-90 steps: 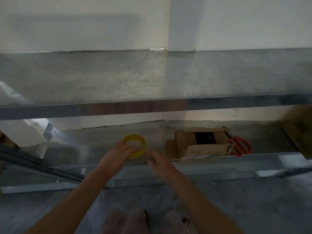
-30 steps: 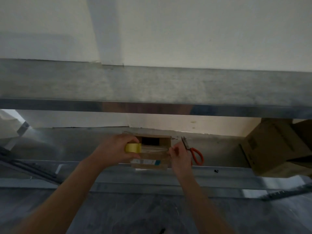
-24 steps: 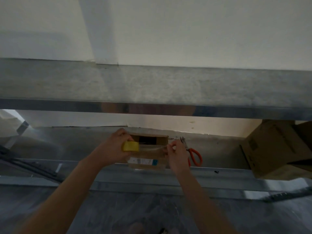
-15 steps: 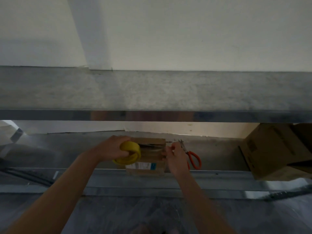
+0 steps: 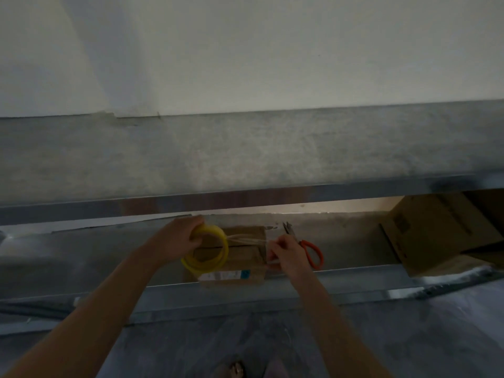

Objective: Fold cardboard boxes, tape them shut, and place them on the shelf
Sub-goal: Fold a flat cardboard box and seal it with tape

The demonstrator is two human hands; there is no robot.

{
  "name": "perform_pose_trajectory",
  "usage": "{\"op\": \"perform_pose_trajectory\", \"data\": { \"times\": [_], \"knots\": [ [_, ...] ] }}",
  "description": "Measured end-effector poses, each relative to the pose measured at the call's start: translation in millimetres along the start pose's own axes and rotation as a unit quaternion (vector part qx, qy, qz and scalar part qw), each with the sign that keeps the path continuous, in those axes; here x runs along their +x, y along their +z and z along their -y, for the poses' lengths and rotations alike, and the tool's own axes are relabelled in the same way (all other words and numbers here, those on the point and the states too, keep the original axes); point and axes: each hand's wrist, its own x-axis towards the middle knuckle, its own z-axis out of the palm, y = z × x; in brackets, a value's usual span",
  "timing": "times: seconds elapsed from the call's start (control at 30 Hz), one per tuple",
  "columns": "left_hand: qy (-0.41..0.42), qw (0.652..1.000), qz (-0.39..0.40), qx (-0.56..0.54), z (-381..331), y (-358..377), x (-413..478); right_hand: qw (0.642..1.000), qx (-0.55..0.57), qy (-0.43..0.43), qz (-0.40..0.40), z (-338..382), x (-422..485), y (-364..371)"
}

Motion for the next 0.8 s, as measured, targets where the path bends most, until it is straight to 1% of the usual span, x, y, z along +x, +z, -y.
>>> {"op": "perform_pose_trajectory", "data": {
  "times": [0.1, 0.17, 0.27, 0.33, 0.43, 0.5, 0.63, 0.73, 0.8],
  "knots": [
    [0.009, 1.000, -0.014, 0.027, -2, 6, 1, 1.000, -0.003, 0.025, -0.006, -10, 5, 2],
    [0.009, 0.999, -0.014, 0.038, -4, 10, 1, 0.998, 0.024, 0.051, -0.007, -17, 7, 5],
    [0.006, 0.999, -0.027, 0.021, -6, 11, 4, 0.995, 0.059, 0.075, -0.017, -20, 8, 10],
    [0.001, 1.000, -0.028, 0.004, -6, 10, 6, 0.996, 0.056, 0.056, -0.029, -18, 10, 11],
    [-0.008, 1.000, -0.022, -0.005, -4, 7, 7, 0.998, 0.055, -0.004, -0.040, -14, 13, 6],
    [-0.017, 1.000, -0.019, -0.001, -1, 6, 10, 0.998, 0.061, -0.008, -0.034, -12, 15, 4],
    [-0.042, 0.999, -0.020, -0.001, 4, 9, 15, 0.997, 0.051, 0.054, -0.012, -15, 21, 10],
    [-0.069, 0.998, -0.014, 0.000, 7, 12, 18, 0.990, 0.090, 0.106, 0.011, -15, 30, 15],
    [-0.079, 0.997, -0.017, 0.003, 7, 12, 18, 0.987, 0.101, 0.121, 0.003, -17, 30, 17]
  ]
}}
